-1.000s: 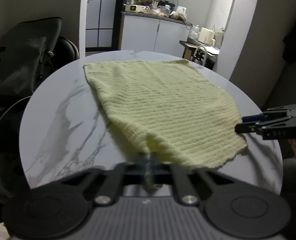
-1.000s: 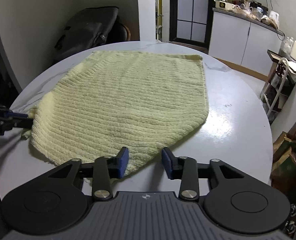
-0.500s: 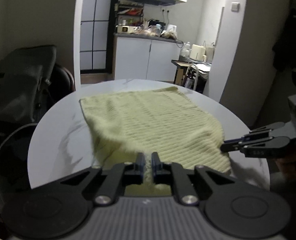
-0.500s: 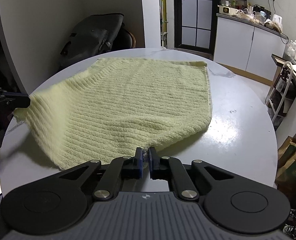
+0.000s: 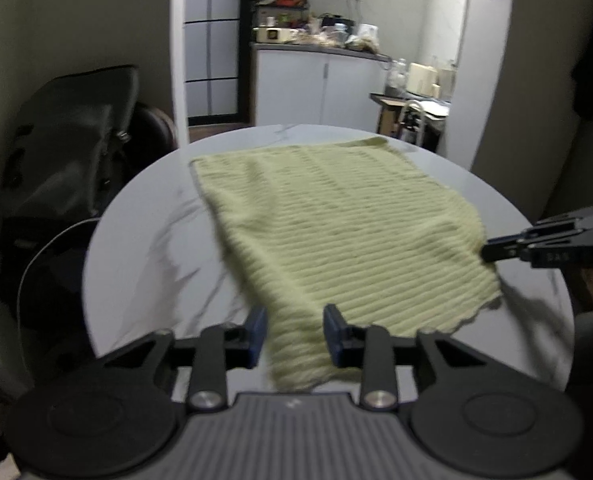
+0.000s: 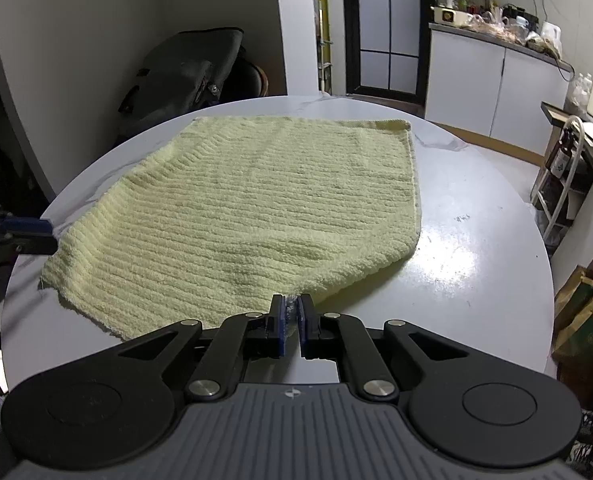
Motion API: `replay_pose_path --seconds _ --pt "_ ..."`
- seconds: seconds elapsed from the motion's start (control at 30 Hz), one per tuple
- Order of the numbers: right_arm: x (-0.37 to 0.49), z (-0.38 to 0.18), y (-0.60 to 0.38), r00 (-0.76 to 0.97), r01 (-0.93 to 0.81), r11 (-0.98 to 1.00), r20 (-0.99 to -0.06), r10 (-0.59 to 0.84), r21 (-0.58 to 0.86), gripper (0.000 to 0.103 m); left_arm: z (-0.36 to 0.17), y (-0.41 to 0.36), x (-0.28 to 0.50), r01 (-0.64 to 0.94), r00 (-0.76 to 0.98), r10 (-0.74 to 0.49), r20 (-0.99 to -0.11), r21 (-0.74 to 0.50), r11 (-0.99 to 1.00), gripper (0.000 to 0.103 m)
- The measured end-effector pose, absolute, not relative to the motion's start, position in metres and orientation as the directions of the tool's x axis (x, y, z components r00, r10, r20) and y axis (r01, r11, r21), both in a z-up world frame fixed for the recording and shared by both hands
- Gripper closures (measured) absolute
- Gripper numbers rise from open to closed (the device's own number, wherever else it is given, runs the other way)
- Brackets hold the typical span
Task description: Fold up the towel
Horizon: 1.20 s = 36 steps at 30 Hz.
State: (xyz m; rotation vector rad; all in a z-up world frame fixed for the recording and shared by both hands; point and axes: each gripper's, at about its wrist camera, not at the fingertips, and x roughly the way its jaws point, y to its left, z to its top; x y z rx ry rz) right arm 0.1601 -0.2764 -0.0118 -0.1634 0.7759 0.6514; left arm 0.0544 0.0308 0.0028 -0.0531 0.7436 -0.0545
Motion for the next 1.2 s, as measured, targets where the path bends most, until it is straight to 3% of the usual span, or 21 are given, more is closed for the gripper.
replay_pose_path --seconds 0.1,0.23,0.4,0.5,0.57,0.63,1.07,1.2 --pt "0.16 -0.011 -0.275 0.533 -0.601 0.794 -0.695 0.483 0.092 0.094 -0.003 0.039 0.051 0.004 0.719 -0.064 -0.692 -0.089 0.996 0.064" --pt "0.159 -0.008 -0.274 0.541 -0.599 0.796 -0.691 0.479 0.082 0.094 -0.007 0.04 0.051 -0.004 0.713 -0.068 -0.698 -0.101 0.995 0.048" --pt "0.157 0.003 -0.274 0.554 -0.603 0.794 -0.676 0.485 0.075 0.093 -0.011 0.038 0.055 -0.019 0.712 -0.067 -0.699 -0.115 0.993 0.048" --pt "0.157 0.008 -0.272 0.561 -0.608 0.791 -0.666 0.491 0.071 0.093 -0.014 0.038 0.057 -0.031 0.714 -0.068 -0.697 -0.129 0.991 0.055" --pt "0.157 0.01 -0.268 0.559 -0.617 0.783 -0.66 0.502 0.073 0.093 -0.015 0.036 0.057 -0.025 0.717 -0.065 -0.694 -0.118 0.993 0.085" --pt "0.157 0.007 -0.263 0.55 -0.626 0.777 -0.667 0.502 0.069 0.093 -0.016 0.039 0.057 -0.032 0.714 -0.069 -0.697 -0.131 0.991 0.099" --pt "0.155 -0.014 -0.249 0.474 -0.668 0.739 -0.72 0.507 0.08 0.093 0.026 0.035 0.047 0.023 0.784 -0.111 -0.61 -0.15 0.988 0.099" --pt "0.154 -0.015 -0.25 0.473 -0.674 0.735 -0.719 0.508 0.076 0.093 0.026 0.031 0.049 0.001 0.78 -0.071 -0.622 -0.113 0.994 0.092"
